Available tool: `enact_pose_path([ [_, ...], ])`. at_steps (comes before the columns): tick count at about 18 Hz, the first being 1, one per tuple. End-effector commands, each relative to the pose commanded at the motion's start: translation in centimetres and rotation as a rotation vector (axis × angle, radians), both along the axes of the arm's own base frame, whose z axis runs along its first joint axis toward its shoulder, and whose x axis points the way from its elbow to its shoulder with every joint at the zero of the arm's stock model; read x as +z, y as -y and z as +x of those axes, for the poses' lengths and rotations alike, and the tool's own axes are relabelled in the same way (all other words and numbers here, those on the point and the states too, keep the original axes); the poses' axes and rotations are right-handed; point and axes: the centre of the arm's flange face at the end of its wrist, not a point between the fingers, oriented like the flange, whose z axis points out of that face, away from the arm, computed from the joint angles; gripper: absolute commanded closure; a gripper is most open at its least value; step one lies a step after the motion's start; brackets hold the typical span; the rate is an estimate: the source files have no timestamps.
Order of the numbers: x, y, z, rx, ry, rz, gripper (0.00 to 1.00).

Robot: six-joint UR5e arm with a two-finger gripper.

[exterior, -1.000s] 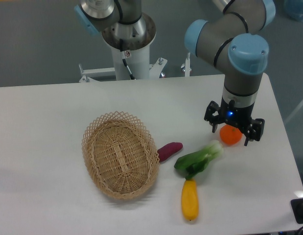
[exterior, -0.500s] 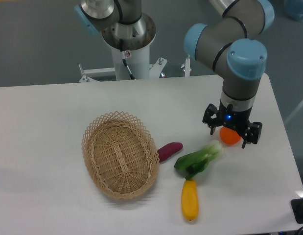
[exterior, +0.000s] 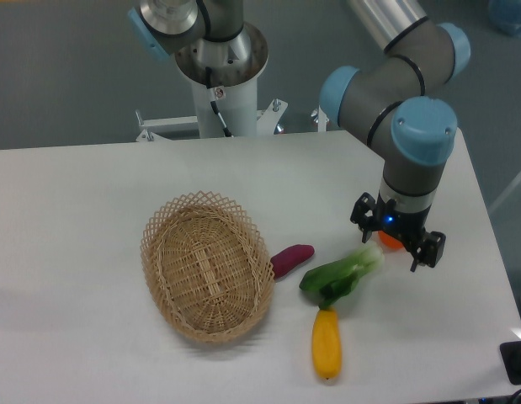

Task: Pick up the green vegetable from the table
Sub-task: 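Lower the gripper over the green bok choy leaves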

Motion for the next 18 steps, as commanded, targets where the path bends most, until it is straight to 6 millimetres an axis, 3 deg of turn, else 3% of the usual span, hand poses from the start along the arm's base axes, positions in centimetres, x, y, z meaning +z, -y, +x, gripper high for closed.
enact_pose_path([
  [2,-2.0,-0.7,0.0,-0.011,-0.003,0.003,0.00],
  [5,-4.0,-2.2,1.6,-0.030,0.015,-0.011,0.00],
  [11,-5.3,-1.5,2.7,-0.043,0.042,-0.027,0.00],
  [14,-5.1,-1.0,2.9,-0.041,0.043,-0.026,0.00],
  [18,-7.5,-0.4,4.2,-0.037,0.031,-0.020,0.00],
])
